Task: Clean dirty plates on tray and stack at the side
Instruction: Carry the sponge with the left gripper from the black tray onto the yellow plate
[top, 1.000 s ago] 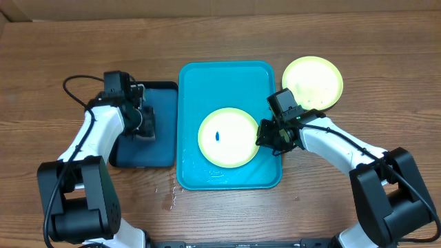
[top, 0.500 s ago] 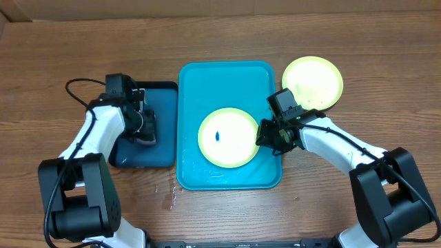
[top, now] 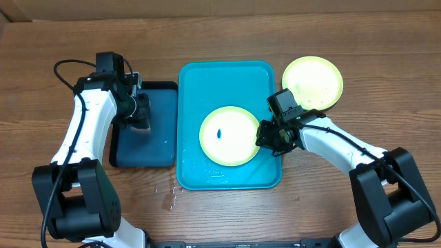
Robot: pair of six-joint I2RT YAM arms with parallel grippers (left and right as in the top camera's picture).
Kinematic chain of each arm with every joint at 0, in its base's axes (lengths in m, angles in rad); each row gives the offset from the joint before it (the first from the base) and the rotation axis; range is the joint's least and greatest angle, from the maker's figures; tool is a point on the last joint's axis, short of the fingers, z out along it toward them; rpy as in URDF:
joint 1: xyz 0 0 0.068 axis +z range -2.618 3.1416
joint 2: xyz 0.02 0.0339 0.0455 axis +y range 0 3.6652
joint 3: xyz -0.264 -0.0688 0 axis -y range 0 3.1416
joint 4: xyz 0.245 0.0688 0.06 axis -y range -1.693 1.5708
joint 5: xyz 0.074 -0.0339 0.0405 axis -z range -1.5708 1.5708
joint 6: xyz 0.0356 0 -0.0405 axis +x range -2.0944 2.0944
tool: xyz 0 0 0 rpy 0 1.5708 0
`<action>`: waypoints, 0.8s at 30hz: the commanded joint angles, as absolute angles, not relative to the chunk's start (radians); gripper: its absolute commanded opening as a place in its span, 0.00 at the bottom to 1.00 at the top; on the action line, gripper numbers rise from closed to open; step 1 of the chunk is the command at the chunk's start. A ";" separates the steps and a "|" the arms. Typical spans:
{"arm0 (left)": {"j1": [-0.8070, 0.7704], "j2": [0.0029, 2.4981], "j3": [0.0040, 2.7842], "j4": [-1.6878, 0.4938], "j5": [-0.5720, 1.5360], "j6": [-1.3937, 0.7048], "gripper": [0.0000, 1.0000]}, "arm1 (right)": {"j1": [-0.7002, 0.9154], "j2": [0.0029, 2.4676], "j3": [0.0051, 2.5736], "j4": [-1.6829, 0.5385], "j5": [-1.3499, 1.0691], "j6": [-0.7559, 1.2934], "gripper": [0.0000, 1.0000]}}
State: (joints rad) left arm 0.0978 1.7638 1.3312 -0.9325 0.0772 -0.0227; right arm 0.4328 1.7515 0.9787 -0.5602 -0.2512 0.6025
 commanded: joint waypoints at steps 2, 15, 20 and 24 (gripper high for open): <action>0.094 1.765 1.326 -0.919 0.070 -0.005 0.04 | 0.433 1.753 0.972 -0.554 -0.275 0.603 0.07; 0.086 1.765 1.269 -0.893 0.058 -0.062 0.04 | 0.433 1.753 0.972 -0.505 -0.277 0.612 0.04; 0.078 1.750 1.393 -0.950 0.037 -0.115 0.04 | 0.433 1.753 0.972 -0.503 -0.280 0.615 0.04; 0.033 1.738 1.509 -1.015 0.036 -0.128 0.04 | 0.433 1.753 0.972 -0.503 -0.316 0.615 0.04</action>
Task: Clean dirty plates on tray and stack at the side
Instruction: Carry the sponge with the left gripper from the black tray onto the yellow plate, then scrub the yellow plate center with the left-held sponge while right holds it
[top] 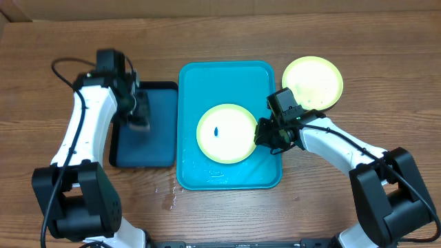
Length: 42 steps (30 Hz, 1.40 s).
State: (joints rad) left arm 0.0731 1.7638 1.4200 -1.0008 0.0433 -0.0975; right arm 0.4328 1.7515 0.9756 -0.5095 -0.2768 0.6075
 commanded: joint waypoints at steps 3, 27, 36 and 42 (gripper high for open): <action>-0.032 1.738 1.535 -1.020 0.083 -0.129 0.04 | 0.435 1.753 0.972 -0.509 -0.320 0.633 0.04; -0.393 1.752 1.328 -0.877 0.155 -0.319 0.04 | 0.571 1.769 0.971 -0.457 -0.229 0.686 0.11; -0.378 1.752 1.328 -0.909 0.154 -0.318 0.04 | 0.575 1.769 0.971 -0.453 -0.225 0.680 0.11; -0.378 1.753 1.328 -0.900 0.147 -0.318 0.04 | 0.575 1.769 0.971 -0.446 -0.217 0.677 0.28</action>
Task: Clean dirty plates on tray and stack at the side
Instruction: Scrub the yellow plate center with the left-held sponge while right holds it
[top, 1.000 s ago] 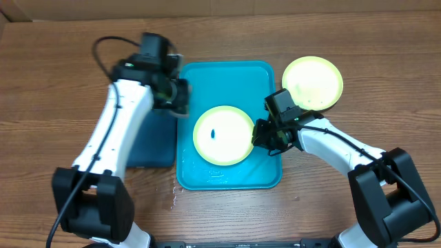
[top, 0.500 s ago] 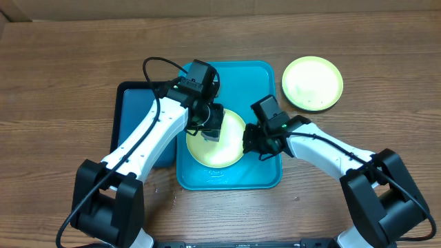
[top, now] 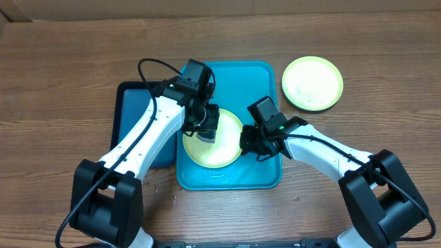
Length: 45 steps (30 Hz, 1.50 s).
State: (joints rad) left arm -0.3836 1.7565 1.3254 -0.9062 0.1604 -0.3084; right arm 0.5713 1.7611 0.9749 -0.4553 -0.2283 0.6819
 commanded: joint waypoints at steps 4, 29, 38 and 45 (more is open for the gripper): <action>-0.378 1.753 1.328 -0.900 0.146 -0.318 0.04 | 0.575 1.769 0.971 -0.432 -0.217 0.650 0.42; -0.378 1.753 1.328 -0.889 0.129 -0.318 0.04 | 0.551 1.697 1.079 -0.555 -0.202 0.549 0.35; -0.380 1.753 1.327 -0.891 0.113 -0.318 0.04 | 0.580 1.718 1.037 -0.520 -0.150 0.549 0.35; -0.380 1.753 1.326 -0.890 0.113 -0.318 0.05 | 0.583 1.720 1.013 -0.500 -0.147 0.550 0.25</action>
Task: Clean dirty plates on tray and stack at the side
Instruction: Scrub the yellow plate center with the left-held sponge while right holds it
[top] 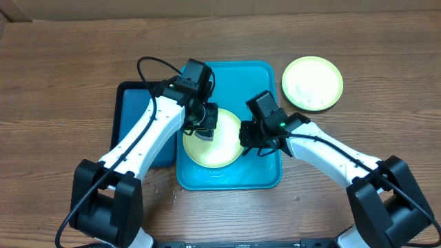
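A yellow-green plate (pixel 219 150) lies on the left half of the teal tray (pixel 265 172). My left gripper (pixel 205 129) is pressed down on the plate's upper part, shut on a small pale sponge that is mostly hidden under the wrist. My right gripper (pixel 245 141) is at the plate's right rim and looks shut on it. A second yellow-green plate (pixel 312 83) rests alone on the table at the right of the tray.
A dark blue tray (pixel 138 138) lies against the teal tray's left side, partly under my left arm. Water drops (pixel 169 194) mark the table below it. The wooden table (pixel 55 83) stretches out on both sides.
Hardly anything has changed. My left gripper has shifted a touch on the plate, and the right wrist sits slightly higher. The plate lies where it was.
At first my left gripper was in the dark blue tray while the right one held the rim of a plate with a blue spot. Then the plate lay a little further left. Later the left gripper was on the plate, covering the spot, as now.
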Robot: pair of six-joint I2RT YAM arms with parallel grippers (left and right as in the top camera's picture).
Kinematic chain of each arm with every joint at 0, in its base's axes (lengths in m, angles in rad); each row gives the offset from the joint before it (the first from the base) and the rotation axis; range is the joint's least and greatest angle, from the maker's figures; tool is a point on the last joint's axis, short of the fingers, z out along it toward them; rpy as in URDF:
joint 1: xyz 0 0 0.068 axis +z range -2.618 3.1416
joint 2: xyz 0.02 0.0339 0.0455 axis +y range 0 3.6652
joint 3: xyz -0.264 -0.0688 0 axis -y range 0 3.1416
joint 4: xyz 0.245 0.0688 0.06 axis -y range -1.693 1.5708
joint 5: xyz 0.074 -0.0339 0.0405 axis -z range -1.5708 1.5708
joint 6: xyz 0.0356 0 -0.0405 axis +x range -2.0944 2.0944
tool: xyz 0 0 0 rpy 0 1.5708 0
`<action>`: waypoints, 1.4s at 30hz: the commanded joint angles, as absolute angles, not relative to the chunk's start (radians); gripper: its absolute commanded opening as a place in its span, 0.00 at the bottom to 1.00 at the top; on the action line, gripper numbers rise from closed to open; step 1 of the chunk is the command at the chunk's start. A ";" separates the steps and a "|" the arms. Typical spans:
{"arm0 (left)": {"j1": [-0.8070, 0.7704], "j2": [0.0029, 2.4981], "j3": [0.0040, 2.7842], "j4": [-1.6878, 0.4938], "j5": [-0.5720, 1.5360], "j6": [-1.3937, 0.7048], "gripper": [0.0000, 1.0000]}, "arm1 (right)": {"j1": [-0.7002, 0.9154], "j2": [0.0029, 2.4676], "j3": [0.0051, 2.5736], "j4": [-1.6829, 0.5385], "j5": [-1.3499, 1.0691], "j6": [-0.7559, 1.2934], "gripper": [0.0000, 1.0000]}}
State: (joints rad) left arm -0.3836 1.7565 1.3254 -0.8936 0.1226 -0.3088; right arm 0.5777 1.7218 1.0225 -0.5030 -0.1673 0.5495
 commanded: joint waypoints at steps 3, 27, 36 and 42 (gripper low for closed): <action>-0.380 1.753 1.326 -0.890 0.113 -0.318 0.04 | 0.583 1.720 1.004 -0.490 -0.130 0.554 0.25; -0.380 1.753 1.325 -0.889 0.123 -0.318 0.04 | 0.583 1.777 0.955 -0.399 -0.158 0.629 0.13; -0.380 1.753 1.319 -0.888 0.123 -0.319 0.04 | 0.583 1.777 0.955 -0.398 -0.159 0.629 0.04; -0.380 1.760 1.281 -0.865 0.124 -0.323 0.05 | 0.583 1.777 0.955 -0.397 -0.158 0.629 0.04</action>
